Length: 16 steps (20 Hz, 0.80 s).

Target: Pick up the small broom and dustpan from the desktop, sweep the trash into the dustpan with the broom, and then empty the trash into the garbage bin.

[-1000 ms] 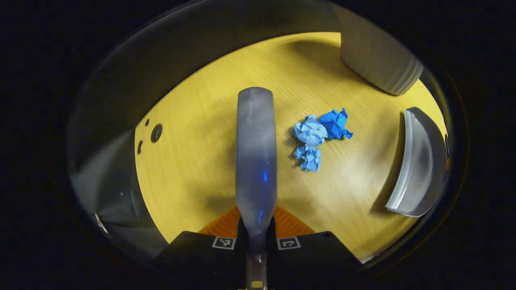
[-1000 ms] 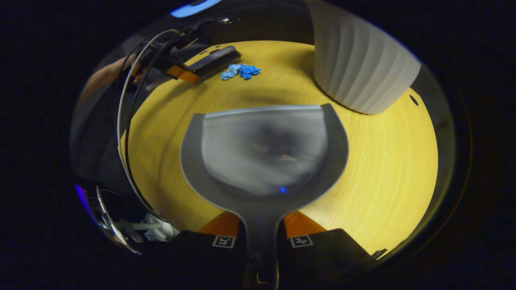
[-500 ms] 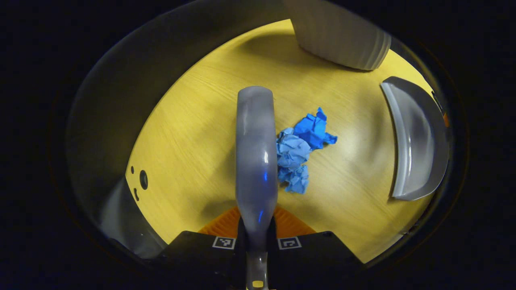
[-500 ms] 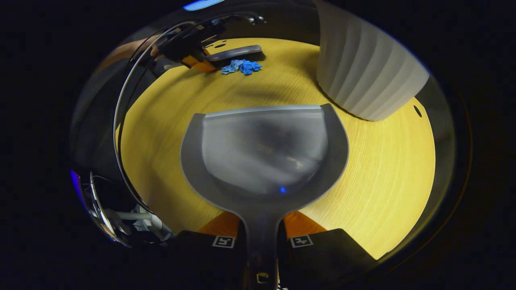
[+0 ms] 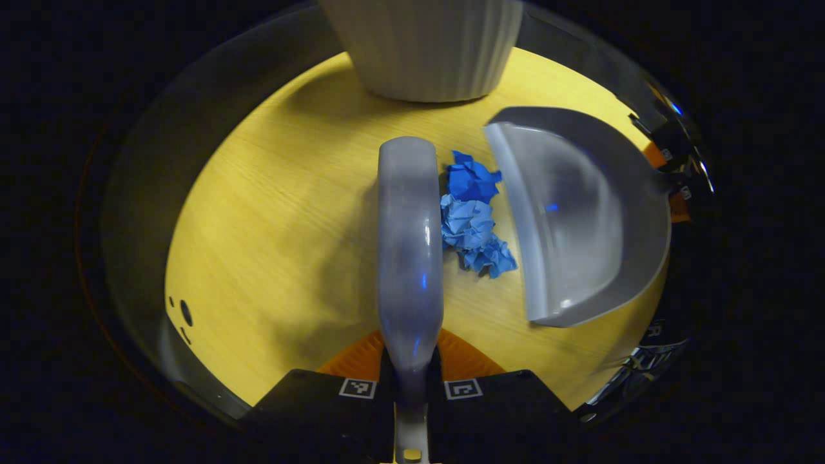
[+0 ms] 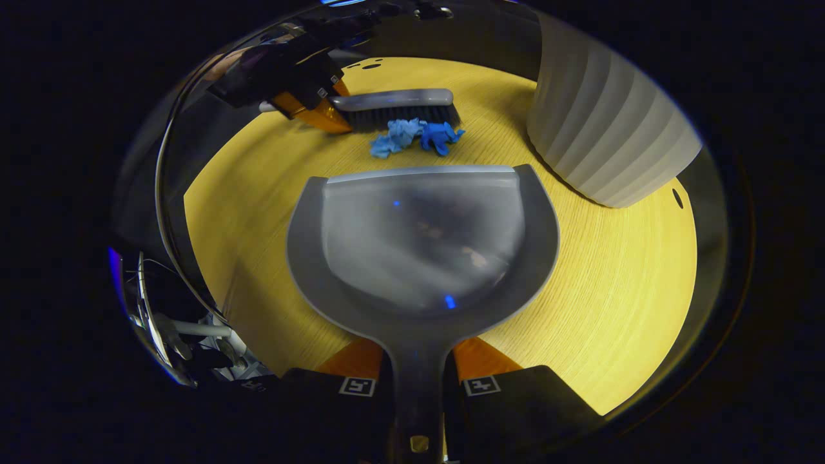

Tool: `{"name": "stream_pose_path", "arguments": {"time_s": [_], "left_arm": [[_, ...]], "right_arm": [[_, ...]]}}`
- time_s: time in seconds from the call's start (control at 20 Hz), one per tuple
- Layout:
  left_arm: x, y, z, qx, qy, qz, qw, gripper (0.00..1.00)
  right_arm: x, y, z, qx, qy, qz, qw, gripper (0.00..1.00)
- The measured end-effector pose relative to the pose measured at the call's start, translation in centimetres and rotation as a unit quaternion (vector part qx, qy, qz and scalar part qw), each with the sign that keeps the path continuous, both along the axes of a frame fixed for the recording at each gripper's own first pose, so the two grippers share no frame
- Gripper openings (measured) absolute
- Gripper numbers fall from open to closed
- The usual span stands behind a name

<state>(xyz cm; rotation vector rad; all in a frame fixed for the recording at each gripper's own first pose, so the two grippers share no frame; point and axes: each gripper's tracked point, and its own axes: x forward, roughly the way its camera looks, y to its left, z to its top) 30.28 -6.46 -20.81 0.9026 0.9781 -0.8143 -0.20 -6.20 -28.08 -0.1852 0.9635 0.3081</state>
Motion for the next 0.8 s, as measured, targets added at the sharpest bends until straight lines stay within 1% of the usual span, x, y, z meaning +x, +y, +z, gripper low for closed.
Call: {"name": "stream_pose_path", "arguments": {"time_s": [0.1, 0.2, 0.3, 0.35, 0.4, 0.45, 0.5, 0.55, 0.6, 0.7, 0.75, 0.8], "left_arm": [[-0.7, -0.4, 0.6, -0.023, 0.047, 0.009, 0.999, 0.24], [-1.1, -0.7, 0.6, -0.041, 0.069, 0.013, 0.997, 0.24], [-1.6, -0.9, 0.5, -0.059, 0.098, 0.013, 0.993, 0.22], [-1.7, -0.9, 0.8, -0.070, 0.112, 0.015, 0.991, 0.24], [-1.9, -1.1, 1.2, -0.081, 0.123, 0.021, 0.989, 0.24], [-1.8, -1.2, 1.0, -0.086, 0.121, 0.031, 0.988, 0.27], [-1.4, -1.1, 1.0, -0.088, 0.110, 0.047, 0.989, 0.24], [-1.5, -1.2, 1.2, -0.094, 0.098, 0.065, 0.989, 0.27], [-1.6, -1.5, 1.4, -0.101, 0.084, 0.086, 0.988, 0.24], [-2.2, -1.7, 2.0, -0.119, 0.054, 0.137, 0.982, 0.24], [-2.7, -1.7, 2.5, -0.132, 0.033, 0.157, 0.978, 0.24], [-3.1, -1.8, 3.1, -0.149, 0.010, 0.178, 0.973, 0.24]], "right_arm": [[0.2, -0.1, 0.0, -0.007, -0.014, 0.008, 1.000, 0.35], [-0.2, -0.4, -0.3, -0.027, -0.031, 0.030, 0.999, 0.35], [-0.5, -0.3, -0.6, -0.022, -0.034, 0.034, 0.999, 0.34], [-0.5, -0.5, -0.7, -0.017, -0.033, 0.033, 0.999, 0.34], [-0.6, -0.7, -0.9, -0.015, -0.034, 0.034, 0.999, 0.35], [-0.8, -0.9, -1.2, -0.013, -0.035, 0.038, 0.999, 0.35], [-1.0, -1.1, -1.3, -0.012, -0.035, 0.043, 0.998, 0.35], [-1.3, -1.2, -1.5, -0.010, -0.036, 0.048, 0.998, 0.35], [-1.5, -1.4, -1.3, -0.007, -0.038, 0.053, 0.998, 0.34], [-1.1, -2.1, -1.3, -0.005, -0.042, 0.060, 0.997, 0.35], [-1.2, -2.4, -1.0, -0.008, -0.046, 0.066, 0.997, 0.34], [-1.6, -2.6, -0.6, -0.012, -0.047, 0.072, 0.996, 0.34]]}}
